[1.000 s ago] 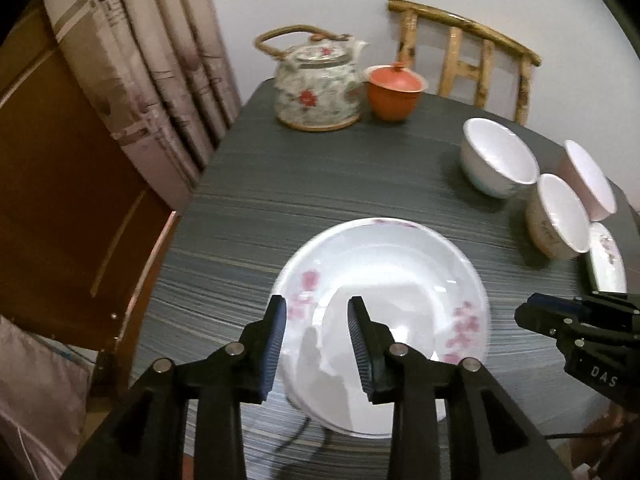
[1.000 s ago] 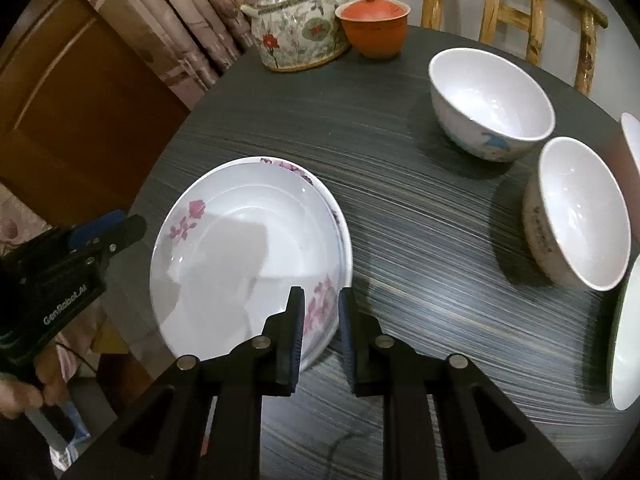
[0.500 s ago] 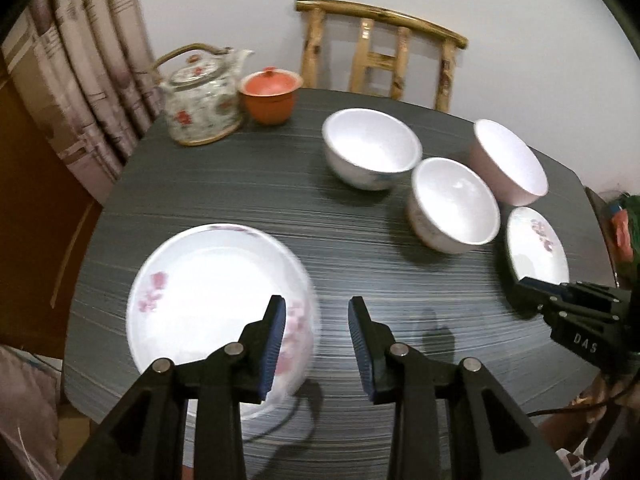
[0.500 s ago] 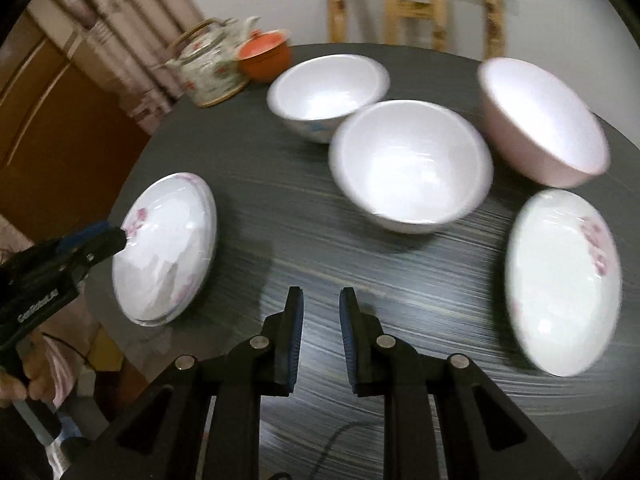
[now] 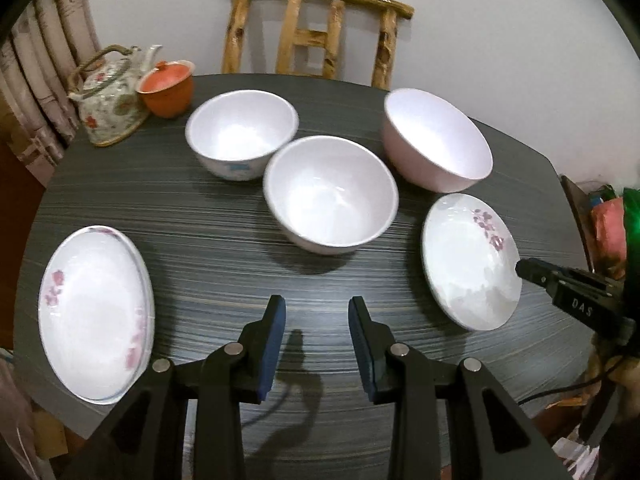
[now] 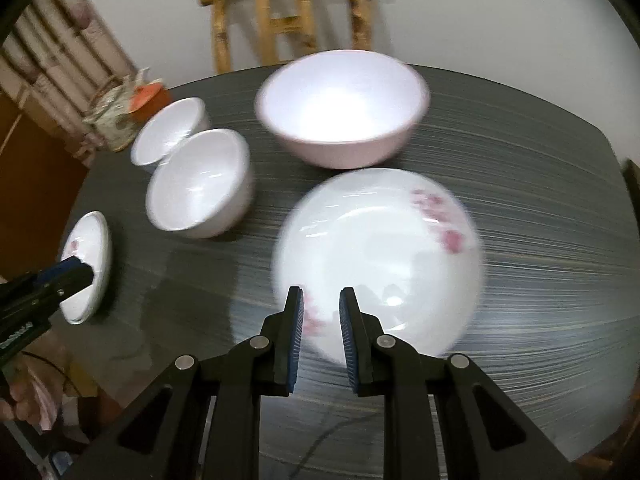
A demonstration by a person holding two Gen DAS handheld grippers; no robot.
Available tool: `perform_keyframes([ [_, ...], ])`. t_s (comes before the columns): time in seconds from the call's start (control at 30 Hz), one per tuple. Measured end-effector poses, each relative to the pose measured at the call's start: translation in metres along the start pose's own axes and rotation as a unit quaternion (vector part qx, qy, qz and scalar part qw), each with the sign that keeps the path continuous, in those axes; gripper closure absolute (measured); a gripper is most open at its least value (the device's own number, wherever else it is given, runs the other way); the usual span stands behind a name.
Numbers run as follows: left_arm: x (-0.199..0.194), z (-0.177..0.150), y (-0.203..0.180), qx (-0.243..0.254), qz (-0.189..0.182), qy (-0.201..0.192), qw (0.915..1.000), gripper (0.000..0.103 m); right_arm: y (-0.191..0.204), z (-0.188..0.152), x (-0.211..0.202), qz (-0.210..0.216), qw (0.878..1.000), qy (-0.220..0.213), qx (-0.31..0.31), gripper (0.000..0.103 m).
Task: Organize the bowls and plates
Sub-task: 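Grasp the rim of the other pink-blossom plate with the left tool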
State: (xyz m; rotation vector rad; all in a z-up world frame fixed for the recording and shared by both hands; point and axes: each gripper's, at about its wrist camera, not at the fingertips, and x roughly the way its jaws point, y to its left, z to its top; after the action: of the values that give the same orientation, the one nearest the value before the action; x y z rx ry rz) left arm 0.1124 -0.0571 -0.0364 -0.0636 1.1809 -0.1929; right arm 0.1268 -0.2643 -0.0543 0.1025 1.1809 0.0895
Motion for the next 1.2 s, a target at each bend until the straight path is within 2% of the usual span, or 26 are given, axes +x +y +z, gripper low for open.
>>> perform_keyframes([
  [0.3, 0.041, 0.012, -0.042, -0.03, -0.025, 0.036, 0.9986, 0.07, -0.072, 0.022, 0.018, -0.016, 1.0, 0.012, 0.015, 0.084],
  [0.47, 0.065, 0.017, -0.061, -0.036, -0.032, 0.053, 0.9975, 0.07, -0.097, 0.032, 0.037, 0.0, 0.999, 0.033, 0.026, 0.084],
  [0.77, 0.1, 0.02, -0.066, -0.072, -0.044, 0.085, 0.9929, 0.07, -0.108, 0.048, 0.07, 0.022, 0.998, 0.058, 0.018, 0.084],
  [1.1, 0.115, 0.019, -0.07, -0.07, -0.056, 0.1, 0.9909, 0.071, -0.111, 0.053, 0.086, 0.04, 0.997, 0.062, 0.008, 0.085],
  [1.2, 0.114, 0.018, -0.068, -0.064, -0.056, 0.102, 0.9912, 0.087, -0.111, 0.05, 0.085, 0.042, 0.997, 0.063, 0.003, 0.086],
])
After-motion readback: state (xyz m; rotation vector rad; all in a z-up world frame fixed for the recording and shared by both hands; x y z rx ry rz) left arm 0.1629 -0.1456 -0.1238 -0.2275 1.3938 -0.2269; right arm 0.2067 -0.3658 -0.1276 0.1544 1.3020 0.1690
